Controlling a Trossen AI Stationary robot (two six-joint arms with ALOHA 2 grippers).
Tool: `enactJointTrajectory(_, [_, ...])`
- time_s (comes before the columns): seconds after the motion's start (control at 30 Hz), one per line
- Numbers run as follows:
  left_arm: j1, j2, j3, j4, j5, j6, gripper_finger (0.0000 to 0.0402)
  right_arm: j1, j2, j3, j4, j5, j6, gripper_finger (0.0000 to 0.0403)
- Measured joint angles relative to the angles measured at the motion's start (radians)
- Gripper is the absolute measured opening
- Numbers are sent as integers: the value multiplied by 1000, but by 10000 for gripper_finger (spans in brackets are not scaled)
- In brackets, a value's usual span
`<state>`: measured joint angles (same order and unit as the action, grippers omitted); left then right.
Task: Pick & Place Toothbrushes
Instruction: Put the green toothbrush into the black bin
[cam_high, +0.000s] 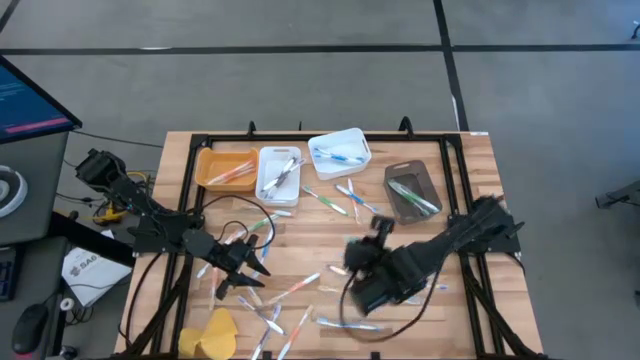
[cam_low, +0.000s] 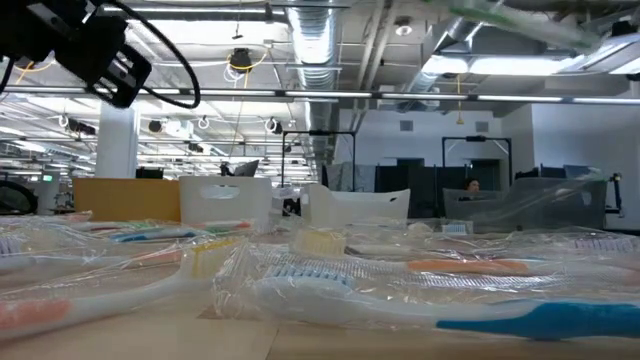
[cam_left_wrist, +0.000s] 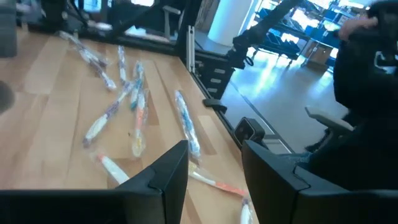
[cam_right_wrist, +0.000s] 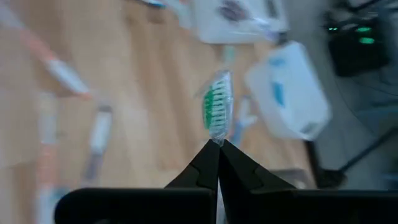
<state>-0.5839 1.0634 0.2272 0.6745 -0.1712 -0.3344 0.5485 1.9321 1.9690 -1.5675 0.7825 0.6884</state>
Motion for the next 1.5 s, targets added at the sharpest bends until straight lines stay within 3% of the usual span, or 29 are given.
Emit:
enactJointTrajectory(0.13, [30, -1, 0, 122, -95, 91, 145, -39, -238, -325, -3, 123, 173, 0])
enactJointTrajectory(0.23, [67, -1, 0, 180, -117, 146, 145, -81, -414, -537, 28, 126, 294, 0])
enactJointTrajectory(0.37, [139, -1, 0, 188, -116, 282, 145, -129, -592, -754, 172, 108, 273, 0])
enactJointTrajectory(0.5, [245, -1, 1, 216, -83, 407, 145, -216, -723, -886, 269, 104, 169, 0])
enactJointTrajectory(0.67, [392, -1, 1, 231, 78, 440, 145, -362, -819, -918, 396, 69, -75, 0])
enactJointTrajectory(0.93, [566, -1, 1, 232, 91, 441, 145, -665, -853, -917, 566, -138, -436, 0])
enactJointTrajectory(1.17, [624, -1, 1, 228, 133, 395, 145, -863, -852, -918, 581, -368, -488, 0])
enactJointTrajectory(1.33, [609, 0, -19, 224, 283, 272, 145, -856, -852, -917, 585, -367, -455, 0])
enactJointTrajectory(1.5, [560, 0, -69, 223, 311, 167, 145, -819, -852, -918, 514, -370, -361, 0])
